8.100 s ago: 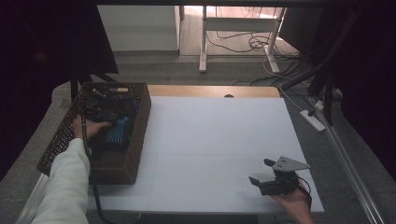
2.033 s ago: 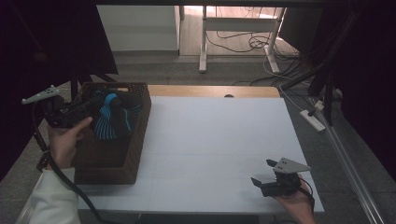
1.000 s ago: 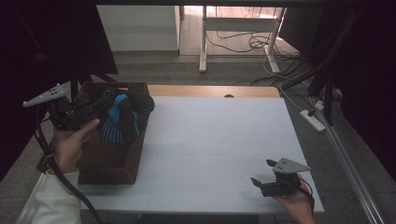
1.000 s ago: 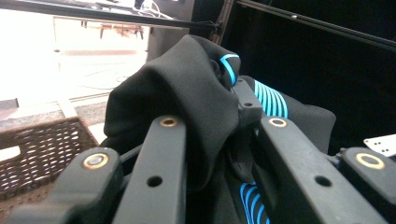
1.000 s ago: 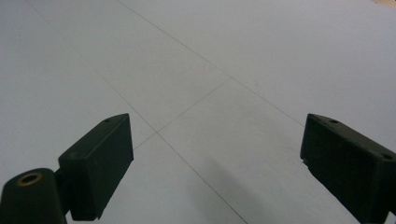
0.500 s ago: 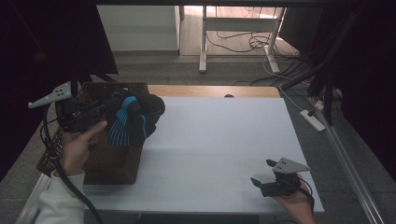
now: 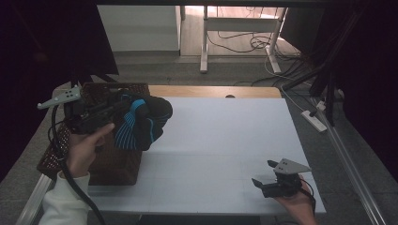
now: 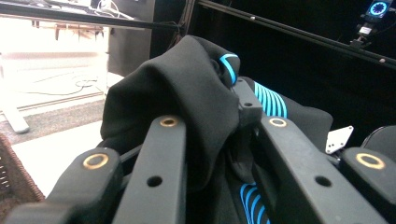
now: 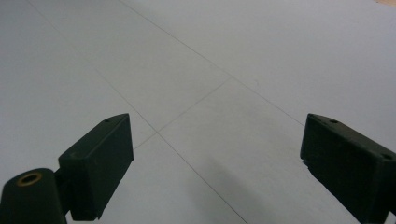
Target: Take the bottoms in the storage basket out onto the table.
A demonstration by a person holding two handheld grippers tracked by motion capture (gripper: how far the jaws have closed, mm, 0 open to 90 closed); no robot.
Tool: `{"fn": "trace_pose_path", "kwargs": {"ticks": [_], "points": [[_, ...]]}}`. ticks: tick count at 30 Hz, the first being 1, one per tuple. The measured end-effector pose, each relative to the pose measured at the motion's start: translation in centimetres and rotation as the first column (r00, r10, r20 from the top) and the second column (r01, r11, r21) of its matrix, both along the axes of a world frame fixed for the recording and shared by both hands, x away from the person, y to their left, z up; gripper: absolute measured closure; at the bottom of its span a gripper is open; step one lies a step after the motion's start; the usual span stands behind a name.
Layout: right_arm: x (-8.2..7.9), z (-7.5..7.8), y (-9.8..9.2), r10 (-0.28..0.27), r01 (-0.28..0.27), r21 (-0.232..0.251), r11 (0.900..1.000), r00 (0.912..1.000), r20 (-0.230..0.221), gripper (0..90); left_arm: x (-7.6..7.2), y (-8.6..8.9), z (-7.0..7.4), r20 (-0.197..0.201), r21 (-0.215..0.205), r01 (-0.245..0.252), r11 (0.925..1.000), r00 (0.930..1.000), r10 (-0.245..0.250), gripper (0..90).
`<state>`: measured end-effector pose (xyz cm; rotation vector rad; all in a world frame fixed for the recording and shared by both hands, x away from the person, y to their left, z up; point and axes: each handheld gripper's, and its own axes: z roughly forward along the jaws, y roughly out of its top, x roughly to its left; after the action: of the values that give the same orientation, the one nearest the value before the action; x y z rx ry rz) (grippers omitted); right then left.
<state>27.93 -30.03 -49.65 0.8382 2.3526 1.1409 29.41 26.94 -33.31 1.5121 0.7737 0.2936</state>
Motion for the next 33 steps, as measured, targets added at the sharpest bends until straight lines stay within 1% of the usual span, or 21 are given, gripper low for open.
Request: {"fn": "trace_pose_path", "kwargs": {"ticks": [4,9,13,15,17,18,20,29,33], "points": [[0.0,0.0,0.0,0.0,0.0,0.0,1.0,1.0,0.0,9.5,-0.1,-0.4,0.1,0.009,-0.006,0.002,1.0,1.0,-0.002,78.5],[0.0,0.0,0.0,-0.001,0.001,-0.001,1.0,1.0,0.0,9.5,-0.2,-1.6,0.4,0.021,-0.007,0.03,0.9995,0.9994,-0.029,78.5],[0.0,0.0,0.0,-0.002,0.002,-0.001,1.0,1.0,0.002,9.5,-0.1,-2.3,0.5,0.02,-0.004,0.042,0.9991,0.9989,-0.042,78.5],[0.0,0.0,0.0,-0.002,0.002,0.001,1.0,1.0,0.003,9.5,-0.1,-2.9,0.5,0.022,-0.003,0.058,0.9983,0.9981,-0.058,78.5],[0.0,0.0,0.0,-0.004,0.004,0.004,1.0,1.0,0.005,9.5,-0.1,-3.1,0.6,0.023,-0.002,0.061,0.9981,0.9979,-0.061,78.5],[0.0,0.1,-0.1,-0.002,0.002,0.003,1.0,1.0,0.003,9.5,0.0,-3.4,0.5,0.022,-0.008,0.074,0.9972,0.997,-0.074,78.5],[0.0,0.0,0.0,-0.004,0.004,0.005,1.0,1.0,0.004,9.5,0.1,-3.7,0.5,0.02,-0.009,0.081,0.9967,0.9965,-0.081,78.5],[0.0,0.0,0.0,-0.005,0.005,0.005,1.0,1.0,0.007,9.5,0.2,-4.6,0.6,0.023,-0.014,0.107,0.9942,0.9941,-0.106,78.5],[0.0,0.0,0.0,-0.001,0.001,-0.004,1.0,1.0,0.004,9.5,0.3,-5.1,0.7,0.022,-0.012,0.115,0.9933,0.9931,-0.115,78.5]]}}
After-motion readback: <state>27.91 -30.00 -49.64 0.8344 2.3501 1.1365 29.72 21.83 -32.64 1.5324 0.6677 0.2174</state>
